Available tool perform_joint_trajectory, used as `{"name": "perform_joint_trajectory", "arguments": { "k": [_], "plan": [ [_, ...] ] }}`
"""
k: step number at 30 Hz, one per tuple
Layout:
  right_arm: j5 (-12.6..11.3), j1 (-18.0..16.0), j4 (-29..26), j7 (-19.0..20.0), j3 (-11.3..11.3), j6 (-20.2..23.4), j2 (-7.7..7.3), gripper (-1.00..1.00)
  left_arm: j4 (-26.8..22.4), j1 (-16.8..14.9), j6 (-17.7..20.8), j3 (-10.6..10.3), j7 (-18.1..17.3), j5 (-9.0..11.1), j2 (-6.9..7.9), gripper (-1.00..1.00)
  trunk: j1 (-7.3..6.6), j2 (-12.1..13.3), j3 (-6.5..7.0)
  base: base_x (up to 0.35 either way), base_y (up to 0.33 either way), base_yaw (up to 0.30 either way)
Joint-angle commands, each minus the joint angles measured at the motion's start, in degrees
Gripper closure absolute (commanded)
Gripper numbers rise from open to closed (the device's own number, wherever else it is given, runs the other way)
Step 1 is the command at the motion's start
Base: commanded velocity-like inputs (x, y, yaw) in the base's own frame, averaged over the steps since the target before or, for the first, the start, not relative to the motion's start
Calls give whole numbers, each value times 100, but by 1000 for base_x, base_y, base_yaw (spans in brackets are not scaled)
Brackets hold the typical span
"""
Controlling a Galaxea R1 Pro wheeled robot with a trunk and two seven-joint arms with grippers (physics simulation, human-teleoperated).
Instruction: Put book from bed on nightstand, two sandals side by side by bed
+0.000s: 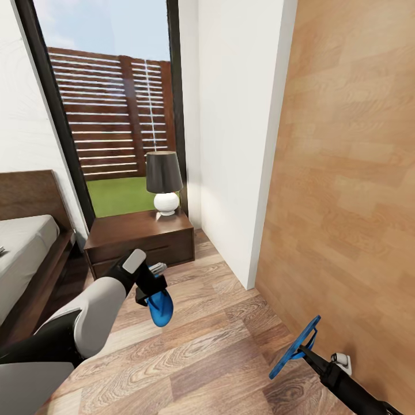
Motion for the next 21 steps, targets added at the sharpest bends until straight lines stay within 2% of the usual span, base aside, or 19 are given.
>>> {"name": "perform_joint_trajectory", "arguments": {
  "k": [1, 8, 21],
  "plan": [
    [-18, -2, 1, 15, 2, 69, 1, 100, -11, 0, 10, 15, 60, 57, 2, 100, -1, -2, -6, 0, 0, 0],
    [-18, -2, 2, -11, 9, 60, 4, 100, -12, 3, 9, 15, 56, 57, 1, 100, -1, -2, -6, 0, 0, 0],
    [-7, -2, 1, -476, 35, 44, 48, 100, -12, 5, 11, 20, 52, 57, 17, 100, -1, -2, -6, -6, 0, 0]
  ]
}}
